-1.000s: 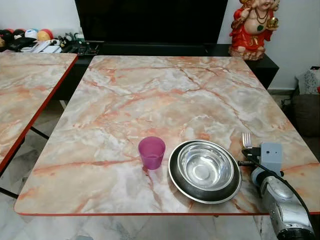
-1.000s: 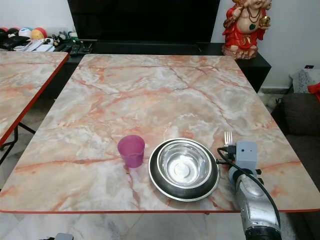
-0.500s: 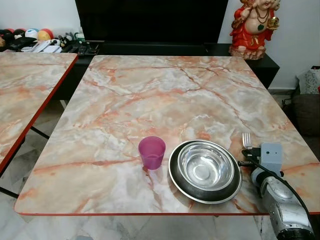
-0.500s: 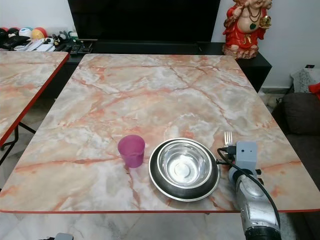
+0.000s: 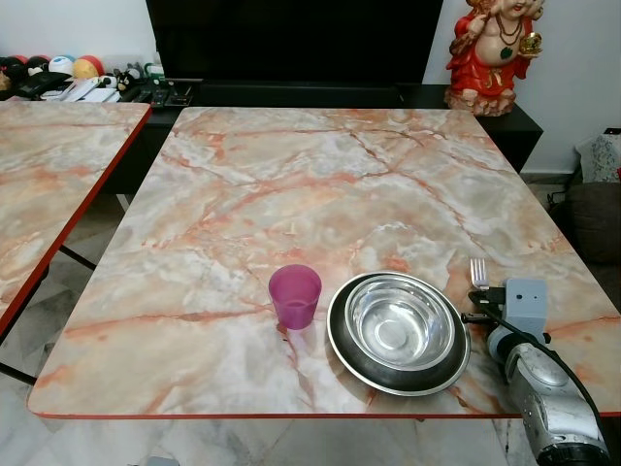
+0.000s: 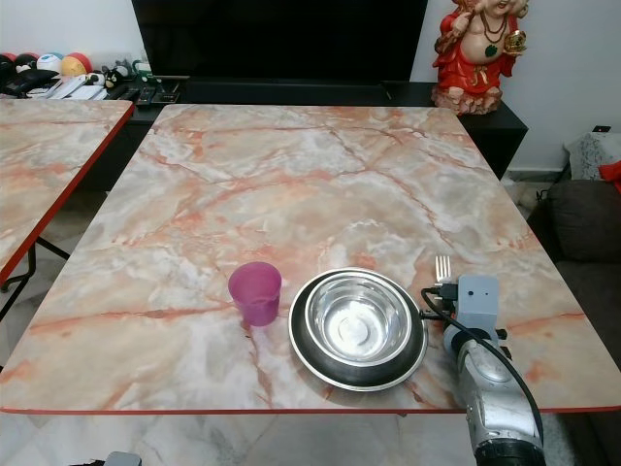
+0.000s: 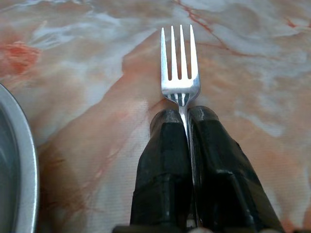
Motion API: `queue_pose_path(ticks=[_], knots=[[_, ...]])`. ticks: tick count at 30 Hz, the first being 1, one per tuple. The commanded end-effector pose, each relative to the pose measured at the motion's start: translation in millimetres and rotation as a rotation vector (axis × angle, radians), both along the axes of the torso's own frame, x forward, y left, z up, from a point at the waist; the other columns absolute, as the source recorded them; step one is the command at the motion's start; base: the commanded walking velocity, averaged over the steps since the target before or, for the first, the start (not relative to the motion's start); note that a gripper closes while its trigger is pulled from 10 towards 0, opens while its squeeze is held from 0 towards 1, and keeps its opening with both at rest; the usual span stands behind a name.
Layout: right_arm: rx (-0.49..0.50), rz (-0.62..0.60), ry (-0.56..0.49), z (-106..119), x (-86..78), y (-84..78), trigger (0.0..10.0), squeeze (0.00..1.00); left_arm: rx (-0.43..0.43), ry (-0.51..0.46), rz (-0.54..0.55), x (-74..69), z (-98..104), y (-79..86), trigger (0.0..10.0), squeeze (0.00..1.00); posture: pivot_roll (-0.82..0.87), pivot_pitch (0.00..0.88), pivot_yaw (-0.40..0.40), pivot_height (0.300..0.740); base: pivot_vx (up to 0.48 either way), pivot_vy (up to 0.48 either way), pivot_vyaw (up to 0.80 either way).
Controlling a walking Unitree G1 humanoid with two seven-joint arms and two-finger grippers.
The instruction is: Setting the table
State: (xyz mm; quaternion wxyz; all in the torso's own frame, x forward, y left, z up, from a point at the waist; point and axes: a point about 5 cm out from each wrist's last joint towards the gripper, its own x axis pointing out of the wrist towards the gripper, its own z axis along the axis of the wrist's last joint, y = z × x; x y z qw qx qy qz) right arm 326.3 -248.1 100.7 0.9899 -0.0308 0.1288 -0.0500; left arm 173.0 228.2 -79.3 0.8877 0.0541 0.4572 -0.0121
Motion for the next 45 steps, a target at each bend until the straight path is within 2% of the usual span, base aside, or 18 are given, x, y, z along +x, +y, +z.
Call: queue_pose_path(ticks=[1,6,7,12,15,18,20,21,22,29,39,45], knots=[[0.0,-0.007,0.013,-3.1,-0.6,-1.7,10.0,0.44,0.01,0.042,-0.013,-7.0,-3.4,1.6,10.0,0.0,0.0,0.129,0.017,0.74,0.0,0.0,0.0],[0.001,-0.005,0.013,-2.9,-0.6,-1.9,10.0,0.47,0.011,0.041,-0.011,-6.8,-3.3,1.8,10.0,0.0,0.0,0.13,0.016,0.74,0.0,0.0,0.0],[0.002,-0.005,0.013,-2.9,-0.5,-2.1,10.0,0.55,0.012,0.041,-0.011,-6.7,-3.2,1.9,10.0,0.0,0.0,0.13,0.016,0.74,0.0,0.0,0.0],[-0.002,-0.008,0.012,-2.8,-0.2,-2.4,10.0,0.51,0.013,0.04,-0.012,-6.2,-2.8,2.4,10.0,0.0,0.0,0.129,0.017,0.74,0.0,0.0,0.0],[-0.004,-0.004,0.013,-2.8,-0.1,-2.2,10.0,0.56,0.014,0.04,-0.013,-5.9,-2.6,2.7,10.0,0.0,0.0,0.128,0.017,0.74,0.0,0.0,0.0],[-0.016,-0.006,0.012,-2.5,-0.2,-2.8,10.0,0.56,0.013,0.04,-0.012,-5.9,-2.7,2.5,10.0,0.0,0.0,0.127,0.016,0.74,0.0,0.0,0.0],[-0.022,-0.011,0.014,-2.9,-0.3,-3.5,10.0,0.49,0.013,0.04,-0.012,-6.2,-2.8,2.4,10.0,0.0,0.0,0.128,0.016,0.74,0.0,0.0,0.0],[-0.022,-0.013,0.013,-2.8,-0.3,-3.8,10.0,0.33,0.013,0.041,-0.012,-6.3,-2.9,2.3,10.0,0.0,0.0,0.128,0.016,0.74,0.0,0.0,0.0],[-0.024,-0.014,0.013,-2.6,-0.2,-4.1,10.0,0.0,0.013,0.042,-0.013,-6.6,-3.1,2.2,10.0,0.0,0.0,0.128,0.016,0.74,0.0,0.0,0.0],[-0.024,-0.011,0.009,-1.4,0.5,-3.3,10.0,0.0,0.015,0.043,-0.013,-6.7,-3.1,2.5,10.0,0.0,0.0,0.127,0.017,0.74,0.0,0.0,0.0],[-0.007,-0.044,-0.051,6.8,2.5,-6.2,10.0,0.0,0.014,0.042,-0.016,-5.9,-3.0,1.4,10.0,0.0,0.0,0.126,0.017,0.74,0.0,0.0,0.0],[0.012,-0.039,-0.034,4.5,2.3,-5.0,10.0,0.0,0.013,0.046,-0.02,-6.6,-3.5,0.8,10.0,0.0,0.0,0.127,0.017,0.74,0.0,0.0,0.0]])
